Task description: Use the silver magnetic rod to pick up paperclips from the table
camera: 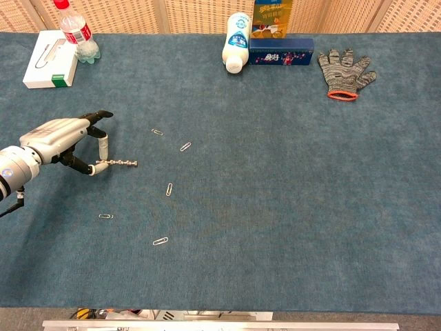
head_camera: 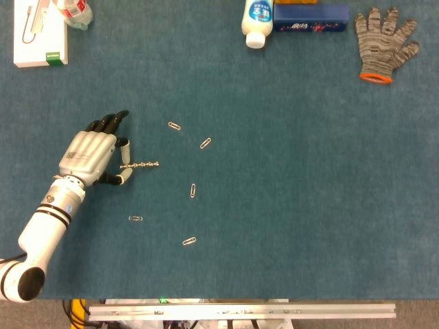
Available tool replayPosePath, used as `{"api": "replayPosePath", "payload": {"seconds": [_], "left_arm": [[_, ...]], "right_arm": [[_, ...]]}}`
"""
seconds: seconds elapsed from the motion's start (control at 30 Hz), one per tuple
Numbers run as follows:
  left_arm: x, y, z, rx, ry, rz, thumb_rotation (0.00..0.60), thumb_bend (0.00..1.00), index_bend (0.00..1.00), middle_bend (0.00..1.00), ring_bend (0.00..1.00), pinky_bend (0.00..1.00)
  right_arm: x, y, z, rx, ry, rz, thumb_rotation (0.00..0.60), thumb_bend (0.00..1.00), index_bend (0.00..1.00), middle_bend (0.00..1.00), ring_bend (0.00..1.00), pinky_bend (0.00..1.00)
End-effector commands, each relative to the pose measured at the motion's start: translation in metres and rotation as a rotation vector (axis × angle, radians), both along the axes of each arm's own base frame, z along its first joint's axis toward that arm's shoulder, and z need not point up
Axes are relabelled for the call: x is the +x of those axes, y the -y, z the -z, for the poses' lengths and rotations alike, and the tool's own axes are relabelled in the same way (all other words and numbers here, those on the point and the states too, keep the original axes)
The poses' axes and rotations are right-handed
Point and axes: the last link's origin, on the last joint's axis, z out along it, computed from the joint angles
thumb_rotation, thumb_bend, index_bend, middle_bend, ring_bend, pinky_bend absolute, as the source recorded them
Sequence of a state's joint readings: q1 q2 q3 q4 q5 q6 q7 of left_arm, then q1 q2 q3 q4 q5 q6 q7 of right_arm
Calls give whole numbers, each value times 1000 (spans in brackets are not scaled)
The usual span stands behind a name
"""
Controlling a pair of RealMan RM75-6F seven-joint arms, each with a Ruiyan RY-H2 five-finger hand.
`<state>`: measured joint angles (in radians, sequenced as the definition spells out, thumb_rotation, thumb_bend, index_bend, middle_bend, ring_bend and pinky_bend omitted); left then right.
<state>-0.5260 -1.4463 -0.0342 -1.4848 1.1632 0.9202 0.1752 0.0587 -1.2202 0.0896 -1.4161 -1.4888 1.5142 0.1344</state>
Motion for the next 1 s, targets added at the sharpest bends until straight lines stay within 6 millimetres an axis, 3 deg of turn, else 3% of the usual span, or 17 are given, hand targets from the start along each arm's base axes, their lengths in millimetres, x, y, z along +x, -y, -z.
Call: {"api": "replayPosePath", "payload": {"seconds": [0.03,1.0], "left_arm": [[6,3,-6,7,-2,27,600,352,613,0,0,110],[46,26,-31,-8,58,150,600,352,620,0,0,110]], "right_arm": [[0,0,0,-1,0,-1,600,0,206,196,190,350],[1,0,-2,-7,2,-4,600,0,206,196,189,350]]}}
